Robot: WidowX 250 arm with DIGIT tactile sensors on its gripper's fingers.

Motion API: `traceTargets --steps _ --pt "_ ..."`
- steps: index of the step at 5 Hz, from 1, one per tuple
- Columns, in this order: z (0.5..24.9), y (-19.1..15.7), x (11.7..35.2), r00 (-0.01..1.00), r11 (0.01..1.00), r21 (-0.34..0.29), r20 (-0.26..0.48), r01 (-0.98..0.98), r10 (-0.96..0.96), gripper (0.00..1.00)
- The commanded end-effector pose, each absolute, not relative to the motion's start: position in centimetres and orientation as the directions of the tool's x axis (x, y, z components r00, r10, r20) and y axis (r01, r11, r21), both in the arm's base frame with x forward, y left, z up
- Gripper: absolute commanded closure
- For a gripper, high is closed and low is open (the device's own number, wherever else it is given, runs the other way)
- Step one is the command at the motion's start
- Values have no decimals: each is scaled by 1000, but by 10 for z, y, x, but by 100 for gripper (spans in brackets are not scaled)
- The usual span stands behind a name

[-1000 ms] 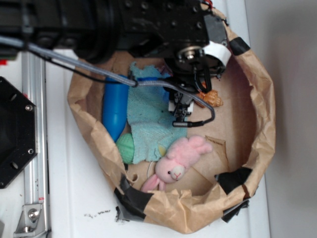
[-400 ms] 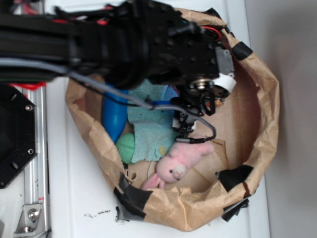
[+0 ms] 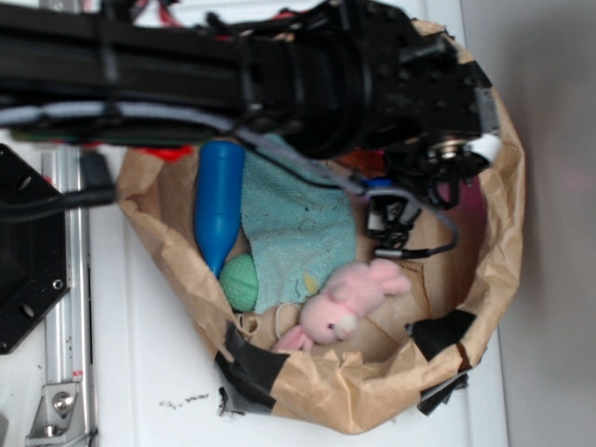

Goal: Grab the shell.

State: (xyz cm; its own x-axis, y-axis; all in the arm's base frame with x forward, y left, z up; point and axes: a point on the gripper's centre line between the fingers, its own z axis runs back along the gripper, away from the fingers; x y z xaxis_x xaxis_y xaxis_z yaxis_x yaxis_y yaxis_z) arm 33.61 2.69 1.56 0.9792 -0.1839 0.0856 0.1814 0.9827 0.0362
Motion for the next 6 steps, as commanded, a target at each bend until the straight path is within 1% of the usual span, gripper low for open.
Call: traceTargets --steps 1,2,3,4,5,6 --pt "62 32 322 1000 1000 -3 4 7 -7 100" --pt "112 29 302 989 987 -61 -25 -148 147 100" --pt "162 30 274 948 947 -80 47 -311 316 100" --pt "188 20 259 941 944 -47 86 -325 328 100" --pt "196 17 250 942 951 -46 128 -307 310 100" --pt "193 20 250 938 947 -25 131 -319 320 100"
